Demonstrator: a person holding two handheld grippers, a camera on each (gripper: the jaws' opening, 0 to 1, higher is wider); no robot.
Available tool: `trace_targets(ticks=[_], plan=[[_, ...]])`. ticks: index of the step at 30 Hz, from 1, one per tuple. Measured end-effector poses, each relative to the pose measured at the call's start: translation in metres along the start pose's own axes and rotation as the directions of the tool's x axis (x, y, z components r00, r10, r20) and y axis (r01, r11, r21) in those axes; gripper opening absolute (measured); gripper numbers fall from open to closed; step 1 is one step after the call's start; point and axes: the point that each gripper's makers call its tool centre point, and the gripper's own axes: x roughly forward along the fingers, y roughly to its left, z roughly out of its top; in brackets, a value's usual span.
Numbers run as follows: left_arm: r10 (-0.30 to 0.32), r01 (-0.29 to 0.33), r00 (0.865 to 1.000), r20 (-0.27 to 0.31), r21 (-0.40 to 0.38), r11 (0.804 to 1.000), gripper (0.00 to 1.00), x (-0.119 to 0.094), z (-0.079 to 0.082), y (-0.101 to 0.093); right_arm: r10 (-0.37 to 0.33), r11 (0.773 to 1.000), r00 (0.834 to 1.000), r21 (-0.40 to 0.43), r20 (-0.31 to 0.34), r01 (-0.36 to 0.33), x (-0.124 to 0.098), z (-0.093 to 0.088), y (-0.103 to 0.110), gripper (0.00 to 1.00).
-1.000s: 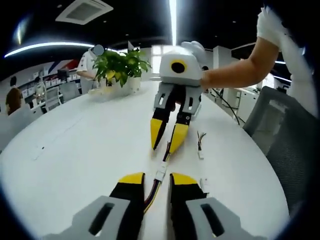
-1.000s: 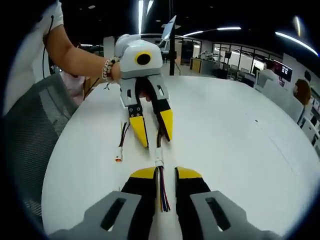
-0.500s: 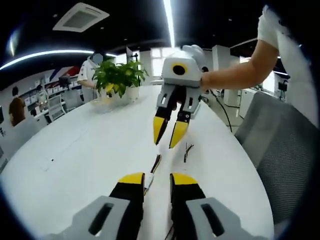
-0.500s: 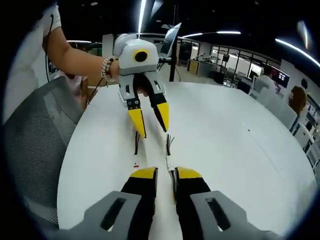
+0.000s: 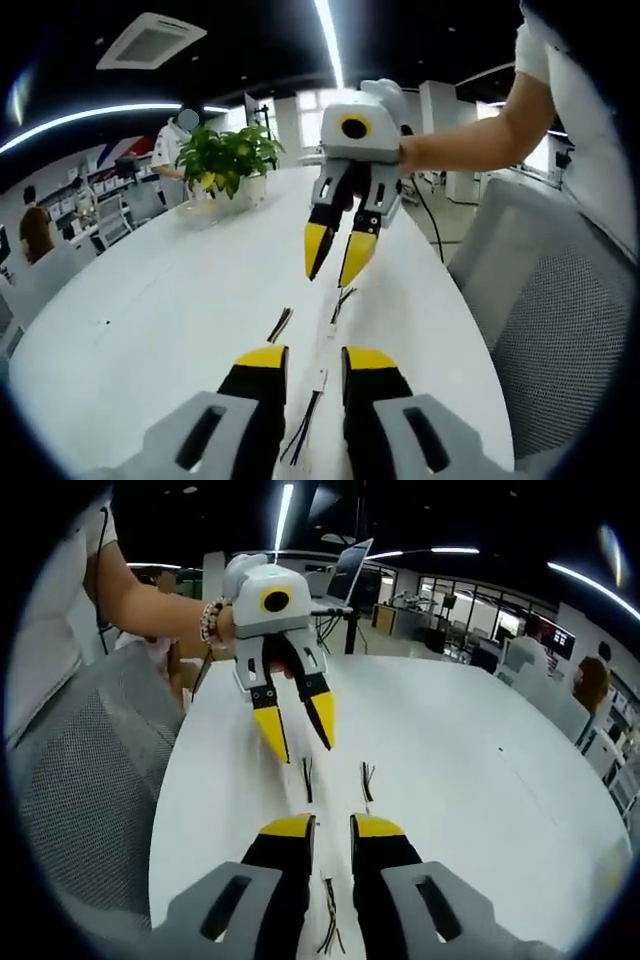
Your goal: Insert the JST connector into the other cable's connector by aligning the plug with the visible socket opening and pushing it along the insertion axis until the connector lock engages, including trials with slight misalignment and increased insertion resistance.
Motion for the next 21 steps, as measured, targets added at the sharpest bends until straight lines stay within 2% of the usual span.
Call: trace_targets(ticks=[7,16,21], plan=[[0.002,-0.002,1.0,0.001,-0.005,1.0,0.15,-0.0044,-0.0017,-0.012,-0.002,1.0,1.0,0.012,0.014,0.002,-0.006,0.0,0.0117,0.12],[0.014,-0.014,1.0,0.018,-0.015,1.0,0.15,-0.0044,-0.0001,-0.0091,-0.015,1.0,1.0,0.023,0.015,0.015,-0.0098,-0.0035,0.0102,0.12],[0.02,-0.02,1.0,0.022,-0.031,0.999,0.15,-0.0034,-0.0043,-0.0055,-0.018,0.999,1.0,0.039,0.013,0.018,-0.0083,-0.0088,0.008,0.11]])
